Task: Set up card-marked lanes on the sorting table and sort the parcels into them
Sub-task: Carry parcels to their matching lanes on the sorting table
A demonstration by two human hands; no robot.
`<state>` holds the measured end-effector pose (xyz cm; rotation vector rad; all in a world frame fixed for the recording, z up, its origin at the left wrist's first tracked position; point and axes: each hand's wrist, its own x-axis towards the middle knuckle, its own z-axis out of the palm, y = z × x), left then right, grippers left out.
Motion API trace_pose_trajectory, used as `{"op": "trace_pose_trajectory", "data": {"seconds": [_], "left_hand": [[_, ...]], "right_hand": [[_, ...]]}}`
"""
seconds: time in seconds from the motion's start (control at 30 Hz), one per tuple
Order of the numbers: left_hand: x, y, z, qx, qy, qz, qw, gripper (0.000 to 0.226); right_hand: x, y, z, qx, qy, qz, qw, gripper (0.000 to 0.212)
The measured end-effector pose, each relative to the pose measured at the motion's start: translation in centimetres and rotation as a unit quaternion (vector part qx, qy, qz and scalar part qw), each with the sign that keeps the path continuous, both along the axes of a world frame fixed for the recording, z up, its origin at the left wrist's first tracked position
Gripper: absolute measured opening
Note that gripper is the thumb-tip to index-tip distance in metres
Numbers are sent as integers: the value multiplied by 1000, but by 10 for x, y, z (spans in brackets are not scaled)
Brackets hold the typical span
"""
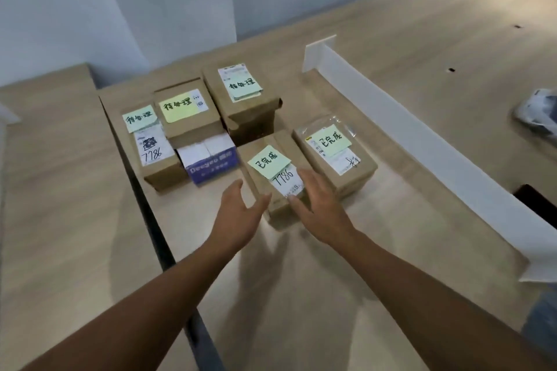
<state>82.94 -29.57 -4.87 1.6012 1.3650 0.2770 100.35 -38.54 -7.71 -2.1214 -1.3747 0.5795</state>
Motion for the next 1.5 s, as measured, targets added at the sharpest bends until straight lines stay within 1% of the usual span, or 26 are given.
{"op": "trace_pose_trajectory", "data": {"seconds": [0.1, 0.17, 0.23, 0.33, 0.43, 0.53, 0.67, 0.7, 0.77, 0.83, 0.9, 1.0, 1.1, 1.13, 1.23, 1.33, 1.47, 1.5], "left_hand": [[27, 11, -21, -5, -26, 24, 999, 76], [40, 13, -37, -16, -67, 22, 997, 67], [48, 12, -53, -24, -84, 31, 996, 63], [51, 8, -69, -42, -101, 56, 992, 62], [53, 8, -69, -66, -113, 66, 989, 63], [51, 10, -57, -97, -116, 62, 987, 68], [43, -4, -42, -116, -112, 52, 986, 67], [41, -11, -37, -118, -111, 54, 985, 68], [34, -25, -24, -118, -115, 57, 985, 70], [20, -36, -7, -98, -127, 46, 986, 71], [-1, -43, 16, -57, -145, 42, 987, 66], [-41, -50, 56, 5, -192, 71, 979, 60], [-90, -54, 96, 91, -183, 110, 973, 40], [-111, -54, 106, 123, -173, 126, 969, 39], [-187, -56, 132, 196, -141, 172, 955, 53], [-276, -67, 153, 223, -133, 223, 940, 65], [-412, -111, 180, 275, -127, 296, 906, 64], [-435, -121, 185, 286, -128, 306, 899, 61]], "right_hand": [[13, 14, -26, 18, -38, 7, 999, 64], [17, 20, -39, 45, -75, -9, 996, 64], [19, 23, -51, 48, -100, -25, 994, 66], [17, 25, -61, 46, -123, -29, 991, 65], [15, 23, -61, 55, -133, -40, 989, 62], [16, 18, -55, 56, -100, -51, 992, 63], [14, 9, -41, 71, 2, -115, 991, 63], [10, 3, -36, 76, 13, -123, 989, 62], [2, -14, -27, 95, 6, -127, 987, 59], [-6, -31, -13, 118, 6, -131, 984, 59], [-17, -39, 8, 148, 11, -117, 982, 64], [-46, -32, 44, 188, 2, -57, 981, 72], [-94, -16, 79, 223, 3, 8, 975, 74], [-112, -10, 91, 230, 12, 27, 973, 75], [-177, 10, 125, 264, 31, 95, 959, 76], [-261, 21, 154, 278, 55, 165, 945, 76], [-395, 14, 183, 312, 69, 251, 914, 78], [-419, 12, 187, 316, 78, 268, 907, 78]]}}
